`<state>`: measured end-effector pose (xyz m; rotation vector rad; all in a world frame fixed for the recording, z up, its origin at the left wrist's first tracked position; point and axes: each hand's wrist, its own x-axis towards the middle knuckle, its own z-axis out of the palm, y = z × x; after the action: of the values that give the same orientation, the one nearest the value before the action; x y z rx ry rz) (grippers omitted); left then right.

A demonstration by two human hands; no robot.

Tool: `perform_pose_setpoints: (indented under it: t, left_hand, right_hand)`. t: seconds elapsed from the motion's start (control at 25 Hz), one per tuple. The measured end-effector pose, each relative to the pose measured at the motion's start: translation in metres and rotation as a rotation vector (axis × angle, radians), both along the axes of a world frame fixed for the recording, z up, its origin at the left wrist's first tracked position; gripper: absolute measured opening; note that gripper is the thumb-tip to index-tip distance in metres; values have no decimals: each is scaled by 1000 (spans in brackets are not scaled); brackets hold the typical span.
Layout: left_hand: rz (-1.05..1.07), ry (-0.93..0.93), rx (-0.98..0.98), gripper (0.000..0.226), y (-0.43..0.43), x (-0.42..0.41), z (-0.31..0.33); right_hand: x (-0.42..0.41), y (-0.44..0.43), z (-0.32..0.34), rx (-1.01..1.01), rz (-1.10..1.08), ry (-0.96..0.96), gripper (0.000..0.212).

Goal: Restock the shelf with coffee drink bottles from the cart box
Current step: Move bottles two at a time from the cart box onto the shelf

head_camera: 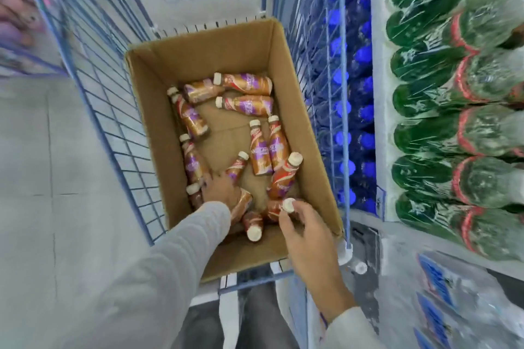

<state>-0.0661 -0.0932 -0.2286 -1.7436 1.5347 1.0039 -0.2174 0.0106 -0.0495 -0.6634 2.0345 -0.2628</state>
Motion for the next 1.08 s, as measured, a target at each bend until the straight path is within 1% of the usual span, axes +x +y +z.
perform_pose_setpoints:
  t: [0.04, 0.12, 0.16, 0.24, 0.32, 0.36, 0.44, 0.56, 0.68, 0.8, 0.88, 0.96, 1.08]
  left_hand:
    - [-25, 4, -12, 57, -2, 3, 5]
    - [5, 77, -69, 55, -4, 9, 20]
    - [97, 148, -95, 57, -3, 14, 33]
    - [445, 331, -98, 60, 2, 26, 65]
    - [695, 514, -63, 56, 11, 40, 99]
    - [780, 574, -53, 53, 16, 47, 115]
    - [892, 636, -68, 51, 27, 56, 143]
    - [987, 644, -72, 55, 47, 66, 172]
    - [1068, 621, -91, 66, 60, 71, 189]
    - [1116, 656, -121, 65, 68, 71, 200]
    - [1142, 700, -155, 53, 73, 71, 209]
    - [1151, 761, -178, 43, 74, 69, 223]
    - [1095, 905, -187, 44, 71, 65, 258]
  right_hand:
    - [-1, -5, -6, 16, 28, 8, 38]
    - [-5, -19, -20, 39, 50, 21, 38]
    - [-8, -27, -29, 55, 43, 27, 39]
    - [-16, -43, -54, 125, 16, 45, 42]
    - [-22, -55, -84, 243, -35, 6, 50]
    - [-23, -61, -98, 299, -71, -40, 56]
    - [-21, -70, -123, 376, -125, -128, 66]
    - [-17, -79, -151, 383, -188, -144, 62]
    - [-11, -77, -150, 280, -240, -118, 61]
    - [2, -68, -120, 106, -224, -153, 68]
    - [11, -63, -86, -33, -173, -166, 70]
    - [18, -58, -45, -159, -138, -159, 63]
    - [30, -39, 28, -319, -200, -198, 54]
